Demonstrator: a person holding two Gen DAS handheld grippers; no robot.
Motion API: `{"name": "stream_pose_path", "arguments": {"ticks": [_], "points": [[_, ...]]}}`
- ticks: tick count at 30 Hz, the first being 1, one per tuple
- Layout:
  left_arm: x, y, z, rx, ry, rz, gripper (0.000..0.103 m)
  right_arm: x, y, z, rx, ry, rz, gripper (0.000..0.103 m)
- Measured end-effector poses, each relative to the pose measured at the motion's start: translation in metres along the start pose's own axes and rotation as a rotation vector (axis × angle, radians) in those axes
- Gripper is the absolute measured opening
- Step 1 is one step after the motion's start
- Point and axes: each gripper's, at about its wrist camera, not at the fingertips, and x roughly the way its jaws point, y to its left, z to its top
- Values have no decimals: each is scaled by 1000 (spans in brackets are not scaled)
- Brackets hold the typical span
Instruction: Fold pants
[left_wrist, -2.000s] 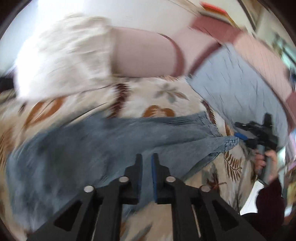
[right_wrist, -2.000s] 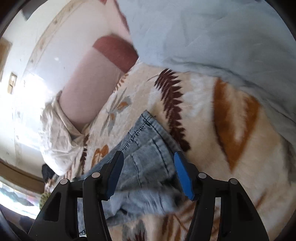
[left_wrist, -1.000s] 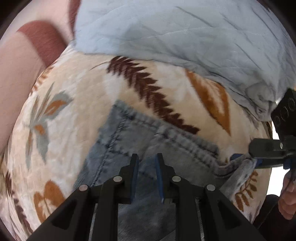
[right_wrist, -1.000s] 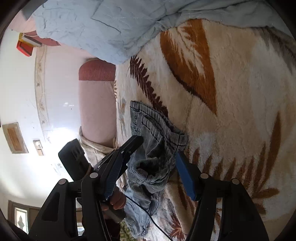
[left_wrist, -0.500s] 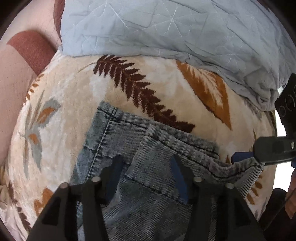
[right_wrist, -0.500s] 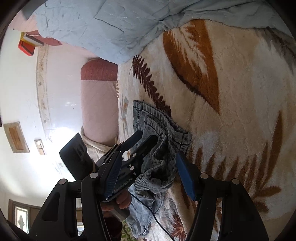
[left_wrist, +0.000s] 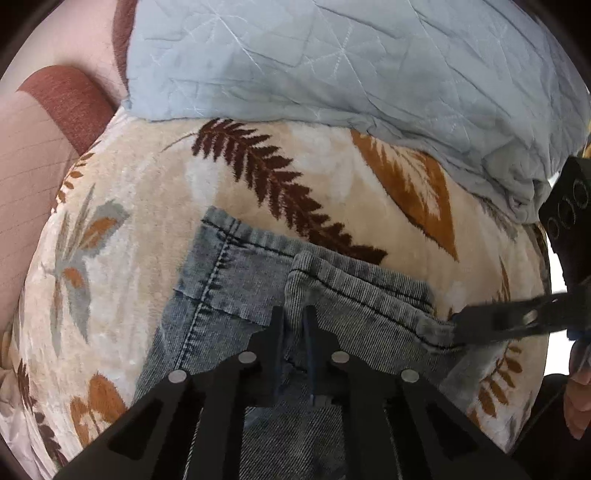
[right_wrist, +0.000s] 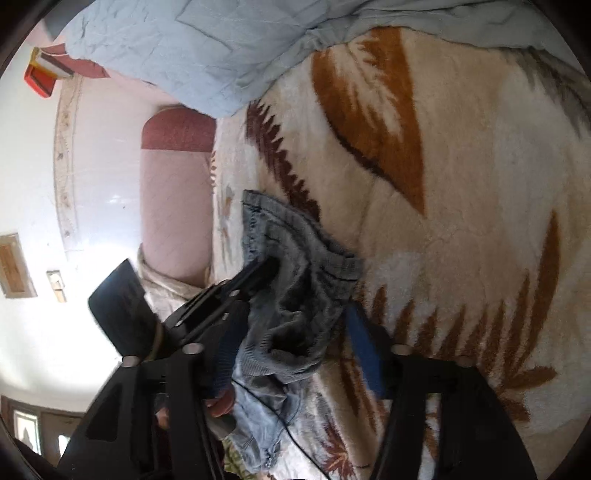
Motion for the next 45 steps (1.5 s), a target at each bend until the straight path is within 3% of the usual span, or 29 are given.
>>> {"name": "stream_pose_path", "arguments": {"ticks": [3,6,13,16,18,20,23,26,31,32,34,37,42,45], "points": [[-6,3,0,-12,-13,10,10,1,6,-1,-67,-7,-44,21],[-12,6,4,-45,-35,8,10,0,13,-3,-118,-23,-52,18],[-48,32,17,-127,-138,51,9,-3,39,1,-208,-105,47,18],[-54,53,23,-218,-169,82,9,6,51,8,-238,-155,43,24],[-50,59,25,-236,-164,116,9,14,46,11,-219,-170,-28,41],[-38,61,28,-244,-142,128,9,21,35,15,-196,-156,-109,41],[-17,62,28,-258,-107,142,9,21,26,21,-153,-138,-102,39],[-3,69,26,-315,-65,159,11,13,33,20,-184,-174,-141,44],[-59,84,4,-433,-167,163,29,7,44,15,-231,-174,-103,45],[-76,87,-7,-436,-190,191,38,10,49,16,-232,-164,-96,46],[-111,96,-41,-470,-205,279,45,14,50,15,-232,-130,-81,46],[-163,116,-124,-559,-232,325,46,20,47,12,-208,-91,-107,46],[-232,147,-321,-886,-179,527,52,23,42,11,-169,-58,-92,46],[-252,146,-427,-1121,-179,556,52,27,47,5,-193,-42,-97,48]]}}
